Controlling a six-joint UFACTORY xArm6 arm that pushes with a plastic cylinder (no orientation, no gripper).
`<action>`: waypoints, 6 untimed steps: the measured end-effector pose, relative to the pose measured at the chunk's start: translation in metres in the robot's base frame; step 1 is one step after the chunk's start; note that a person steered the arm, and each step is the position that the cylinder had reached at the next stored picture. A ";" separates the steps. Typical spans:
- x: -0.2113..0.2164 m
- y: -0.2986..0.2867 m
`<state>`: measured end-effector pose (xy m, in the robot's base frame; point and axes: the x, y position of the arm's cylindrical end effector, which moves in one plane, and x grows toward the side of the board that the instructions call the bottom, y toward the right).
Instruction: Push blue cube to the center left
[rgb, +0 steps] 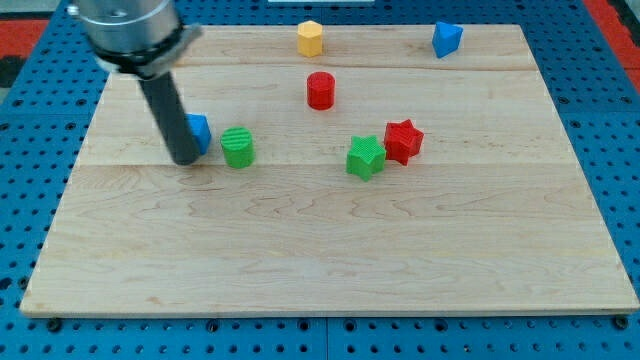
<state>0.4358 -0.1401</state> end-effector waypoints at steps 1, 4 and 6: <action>-0.007 0.013; -0.055 -0.011; -0.031 -0.056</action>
